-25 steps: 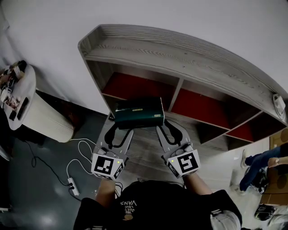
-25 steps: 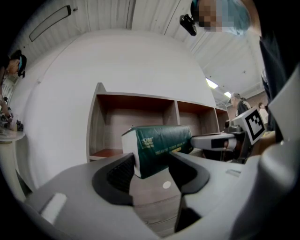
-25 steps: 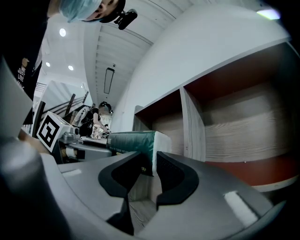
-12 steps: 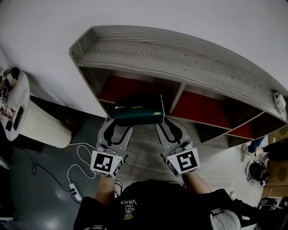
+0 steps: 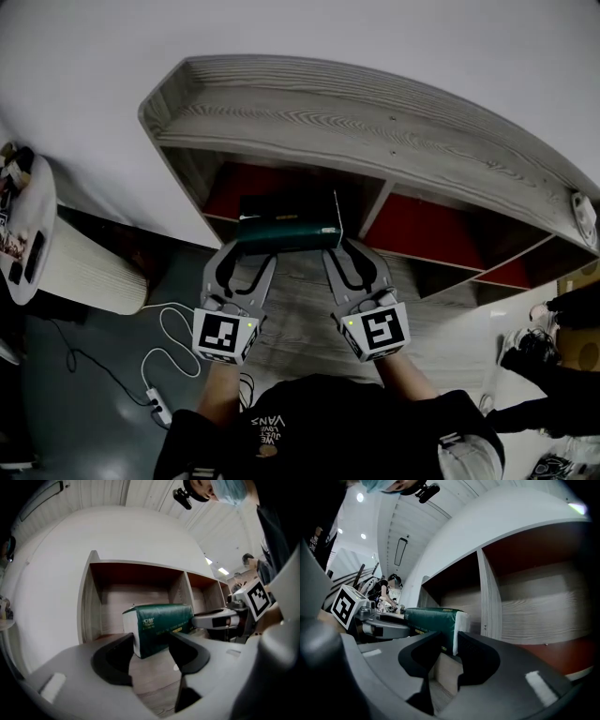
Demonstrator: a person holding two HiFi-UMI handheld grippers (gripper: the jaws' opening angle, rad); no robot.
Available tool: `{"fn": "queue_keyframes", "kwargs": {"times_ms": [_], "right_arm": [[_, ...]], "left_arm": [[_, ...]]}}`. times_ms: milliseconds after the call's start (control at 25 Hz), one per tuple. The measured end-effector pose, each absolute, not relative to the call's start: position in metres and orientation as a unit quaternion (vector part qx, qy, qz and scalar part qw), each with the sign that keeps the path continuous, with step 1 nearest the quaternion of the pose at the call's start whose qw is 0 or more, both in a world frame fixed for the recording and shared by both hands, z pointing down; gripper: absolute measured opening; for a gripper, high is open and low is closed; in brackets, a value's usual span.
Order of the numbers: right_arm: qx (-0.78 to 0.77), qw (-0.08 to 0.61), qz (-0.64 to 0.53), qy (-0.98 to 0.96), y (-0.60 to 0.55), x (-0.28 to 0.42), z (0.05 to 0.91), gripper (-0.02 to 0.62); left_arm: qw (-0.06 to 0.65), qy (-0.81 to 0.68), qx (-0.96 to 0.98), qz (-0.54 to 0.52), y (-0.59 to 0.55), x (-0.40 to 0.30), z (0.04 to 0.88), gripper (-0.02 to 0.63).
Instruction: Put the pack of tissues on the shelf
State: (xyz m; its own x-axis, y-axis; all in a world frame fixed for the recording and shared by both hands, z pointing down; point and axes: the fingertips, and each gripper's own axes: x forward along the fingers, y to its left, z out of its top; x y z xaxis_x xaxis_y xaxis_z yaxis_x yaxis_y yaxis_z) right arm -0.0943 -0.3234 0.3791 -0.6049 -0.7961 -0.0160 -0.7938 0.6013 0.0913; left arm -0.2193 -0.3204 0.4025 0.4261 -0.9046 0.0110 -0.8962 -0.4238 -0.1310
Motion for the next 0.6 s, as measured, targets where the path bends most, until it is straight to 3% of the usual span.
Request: {"fn": "queue_keyframes", "kwargs": {"times_ms": [600], "right_arm": [[0.478, 0.004, -0.057, -0.876, -0.344, -0.109, 0.380, 0.100]], "left_arm": [[0.028, 0.556, -0.831, -0.020, -0.347, -0.234, 0.404, 0.258]]}}
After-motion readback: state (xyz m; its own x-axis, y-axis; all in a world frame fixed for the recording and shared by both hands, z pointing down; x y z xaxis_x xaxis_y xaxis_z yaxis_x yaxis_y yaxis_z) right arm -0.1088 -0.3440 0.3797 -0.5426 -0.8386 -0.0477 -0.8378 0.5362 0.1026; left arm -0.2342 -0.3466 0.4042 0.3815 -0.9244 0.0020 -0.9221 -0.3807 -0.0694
